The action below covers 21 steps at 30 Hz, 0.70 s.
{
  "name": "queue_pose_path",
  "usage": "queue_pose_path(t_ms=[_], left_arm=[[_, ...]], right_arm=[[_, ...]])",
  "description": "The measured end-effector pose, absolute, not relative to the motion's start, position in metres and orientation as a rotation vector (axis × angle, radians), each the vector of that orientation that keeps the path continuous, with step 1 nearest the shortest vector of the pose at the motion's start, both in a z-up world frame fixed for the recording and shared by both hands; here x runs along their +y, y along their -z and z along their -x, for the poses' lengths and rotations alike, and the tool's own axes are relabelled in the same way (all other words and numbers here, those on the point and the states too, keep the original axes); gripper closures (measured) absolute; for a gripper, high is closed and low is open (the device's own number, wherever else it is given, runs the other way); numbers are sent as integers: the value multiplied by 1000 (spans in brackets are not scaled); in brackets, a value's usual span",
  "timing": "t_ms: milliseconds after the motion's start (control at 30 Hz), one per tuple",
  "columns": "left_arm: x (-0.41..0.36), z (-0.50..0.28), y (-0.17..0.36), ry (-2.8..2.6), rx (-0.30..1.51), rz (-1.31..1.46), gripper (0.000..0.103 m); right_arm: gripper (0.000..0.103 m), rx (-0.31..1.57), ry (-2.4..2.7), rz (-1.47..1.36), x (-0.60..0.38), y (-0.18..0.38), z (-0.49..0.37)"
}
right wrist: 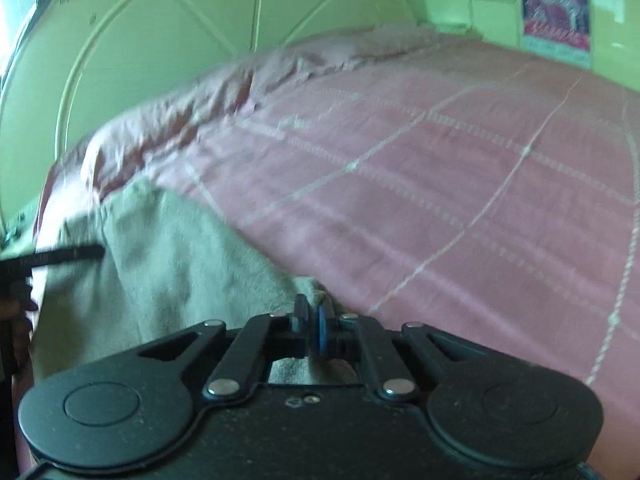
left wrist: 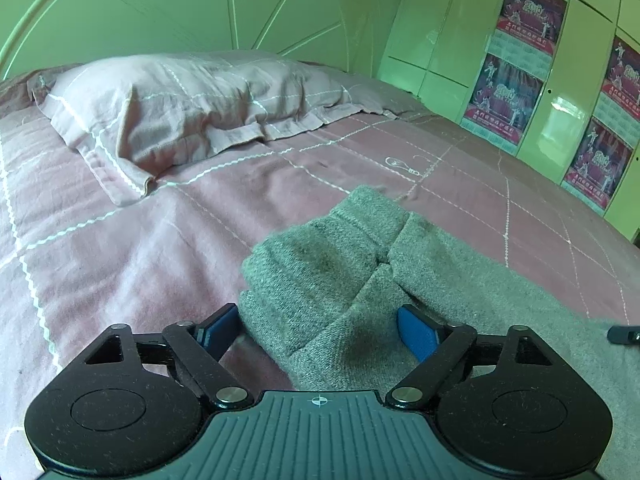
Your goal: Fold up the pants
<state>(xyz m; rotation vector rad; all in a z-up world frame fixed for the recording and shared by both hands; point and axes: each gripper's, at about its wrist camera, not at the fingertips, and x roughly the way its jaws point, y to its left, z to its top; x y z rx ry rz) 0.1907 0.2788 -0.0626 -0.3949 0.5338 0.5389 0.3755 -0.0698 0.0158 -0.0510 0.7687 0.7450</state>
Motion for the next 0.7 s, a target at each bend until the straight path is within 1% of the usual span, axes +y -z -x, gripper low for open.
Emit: queue_pose_path(t_ms=[100,133,200,233,367,400,433,467,500,600,667,700], left_arm=[[276,-192,62,-549,535,374,18],[277,-192,62,-550,538,379,18],[277,-193,65,-546,550,376,17],[277,-193,65,-547,553,370,17],[276,-193,66,-555,555,364,15],[276,-193,65,-557,554,363,14],[276,-192,65,-557,554,364,14],[276,-192,65,-559,553,365,13],[276,-191,65,-561,553,365,13],[273,-192,64,-567,556,348,12],[272,-193,65,-571,559,334,11],[271,-193,65,-575,560,329,10]], right_arm=[[103,716,-717,22,-80,-25,-374],[103,731,-695,44,-78,-17,-376],[103,820,-628,120,-66,14,-381],[103,816,-608,142,-59,25,-379],[102,786,-551,146,-51,20,-375],[93,761,-531,135,-55,13,-372],[91,732,-506,118,-61,5,-368],[91,702,-481,96,-68,-3,-363],[89,669,-458,62,-79,-12,-355],[89,619,-439,8,-105,-27,-327],[88,602,-440,32,-113,-25,-306],[87,622,-437,67,-115,-17,-300]])
